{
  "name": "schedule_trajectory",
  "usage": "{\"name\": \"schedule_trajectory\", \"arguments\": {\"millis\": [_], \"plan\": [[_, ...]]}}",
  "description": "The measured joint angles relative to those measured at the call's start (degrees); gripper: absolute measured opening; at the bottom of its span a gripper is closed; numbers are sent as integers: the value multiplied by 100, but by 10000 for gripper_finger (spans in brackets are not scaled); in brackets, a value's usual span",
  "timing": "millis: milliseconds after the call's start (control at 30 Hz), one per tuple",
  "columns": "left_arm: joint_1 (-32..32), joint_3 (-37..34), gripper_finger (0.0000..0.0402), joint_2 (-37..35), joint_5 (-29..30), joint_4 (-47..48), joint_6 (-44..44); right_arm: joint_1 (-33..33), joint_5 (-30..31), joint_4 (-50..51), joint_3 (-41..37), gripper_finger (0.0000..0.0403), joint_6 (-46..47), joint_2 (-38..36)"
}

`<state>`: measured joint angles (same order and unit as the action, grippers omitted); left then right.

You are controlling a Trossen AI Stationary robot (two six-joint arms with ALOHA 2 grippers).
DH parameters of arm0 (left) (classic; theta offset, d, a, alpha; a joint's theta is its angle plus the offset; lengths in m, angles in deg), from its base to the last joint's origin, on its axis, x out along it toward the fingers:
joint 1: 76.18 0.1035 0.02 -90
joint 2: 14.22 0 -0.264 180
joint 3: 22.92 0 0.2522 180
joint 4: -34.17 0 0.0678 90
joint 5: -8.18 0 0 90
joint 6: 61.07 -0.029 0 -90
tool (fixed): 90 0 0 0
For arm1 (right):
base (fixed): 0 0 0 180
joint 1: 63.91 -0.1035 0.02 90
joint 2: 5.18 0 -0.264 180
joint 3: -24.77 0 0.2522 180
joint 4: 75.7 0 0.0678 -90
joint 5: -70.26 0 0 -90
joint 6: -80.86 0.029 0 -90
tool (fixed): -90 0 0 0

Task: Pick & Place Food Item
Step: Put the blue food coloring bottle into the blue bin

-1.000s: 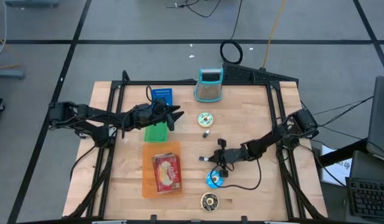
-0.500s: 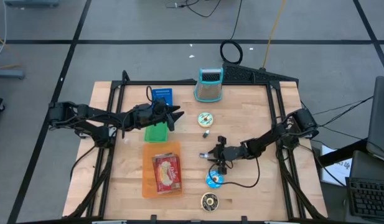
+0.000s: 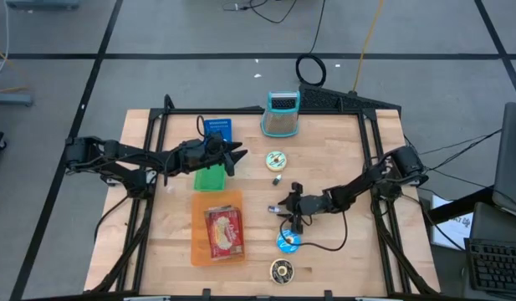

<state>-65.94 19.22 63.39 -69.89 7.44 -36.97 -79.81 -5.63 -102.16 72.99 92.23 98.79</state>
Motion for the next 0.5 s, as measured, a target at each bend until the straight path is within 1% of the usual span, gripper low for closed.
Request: {"name": "schedule_trajectory", "arguments": {"millis": [67,300,500], "plan": [[0,0,209,0,-1,0,2,10,-143,-76,2,181,-3,99],[0,0,209,0,-9,-2,17,45,-212,-354,4,165,-19,259],[0,0,209,0,-9,-2,70,145,-240,-332,7,136,-47,259]]}}
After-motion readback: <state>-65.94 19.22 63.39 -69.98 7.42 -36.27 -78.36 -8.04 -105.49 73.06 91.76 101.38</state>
